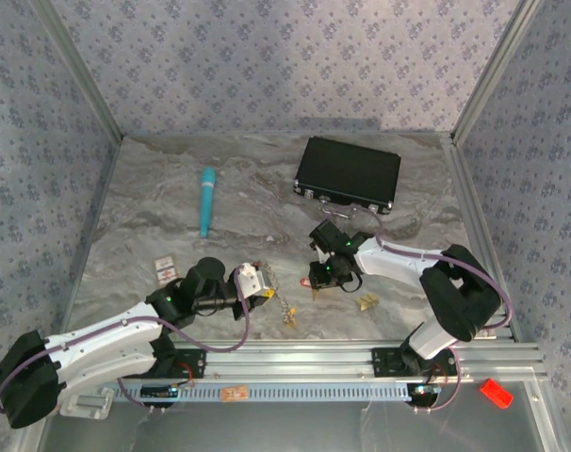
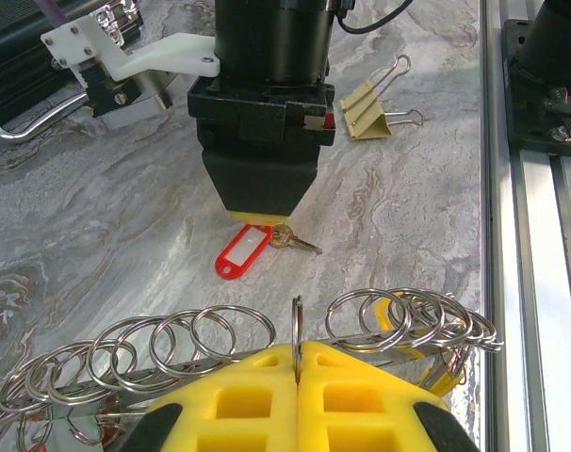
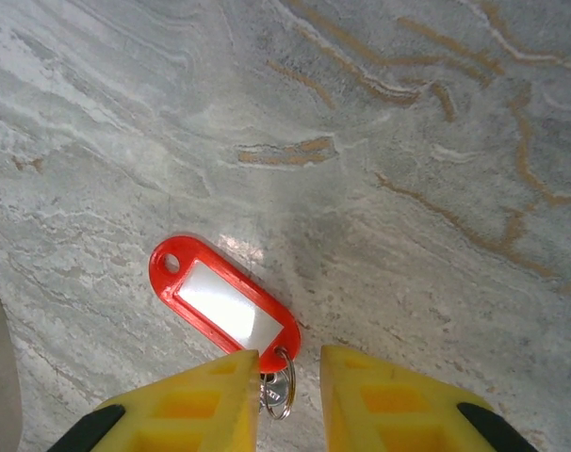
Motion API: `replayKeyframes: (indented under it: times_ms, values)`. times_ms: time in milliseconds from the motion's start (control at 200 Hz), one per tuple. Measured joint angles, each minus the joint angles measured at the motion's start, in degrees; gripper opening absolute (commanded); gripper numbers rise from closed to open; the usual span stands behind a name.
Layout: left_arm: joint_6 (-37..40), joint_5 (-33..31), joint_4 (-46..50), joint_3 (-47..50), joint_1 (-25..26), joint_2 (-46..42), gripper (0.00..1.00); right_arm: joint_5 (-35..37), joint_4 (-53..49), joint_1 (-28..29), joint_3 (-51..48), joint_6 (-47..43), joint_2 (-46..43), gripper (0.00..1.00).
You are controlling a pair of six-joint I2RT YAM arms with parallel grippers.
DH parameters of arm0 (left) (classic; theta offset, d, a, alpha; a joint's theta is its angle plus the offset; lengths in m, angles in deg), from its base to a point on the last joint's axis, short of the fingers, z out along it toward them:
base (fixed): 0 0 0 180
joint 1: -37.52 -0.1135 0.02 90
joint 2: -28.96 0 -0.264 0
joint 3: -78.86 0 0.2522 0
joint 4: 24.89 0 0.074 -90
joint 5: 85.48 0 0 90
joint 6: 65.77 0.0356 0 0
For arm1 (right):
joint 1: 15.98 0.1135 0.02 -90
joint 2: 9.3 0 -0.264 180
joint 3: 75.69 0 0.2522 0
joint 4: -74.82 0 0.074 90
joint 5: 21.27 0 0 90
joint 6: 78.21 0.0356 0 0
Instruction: Put the keys on the keyring
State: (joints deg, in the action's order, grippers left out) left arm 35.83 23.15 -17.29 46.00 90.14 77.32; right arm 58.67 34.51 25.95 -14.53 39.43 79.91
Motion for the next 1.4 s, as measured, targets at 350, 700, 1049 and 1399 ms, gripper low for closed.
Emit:
replayKeyframes:
  times_ms: [350, 700, 1049, 1399]
  values:
    - [0.0, 0.0, 0.0, 0.0, 0.0, 0.0, 0.00, -0.9, -0.2, 0.0, 0.0, 0.0, 0.9, 0.17]
    - [0.0, 0.0, 0.0, 0.0, 0.0, 0.0, 0.00, -1.5, -0.3, 0.1, 0.3, 0.0, 1.0, 0.08]
    - [0.0, 0.0, 0.0, 0.0, 0.0, 0.0, 0.00, 2.5, -2.7, 1.4, 0.6, -1.4, -2.3, 0.00]
    - [0.0, -0.2, 0.1, 0.0, 0.0, -0.5, 0.00, 9.2, 5.4, 5.2, -2.1, -15.8, -21.9, 0.00]
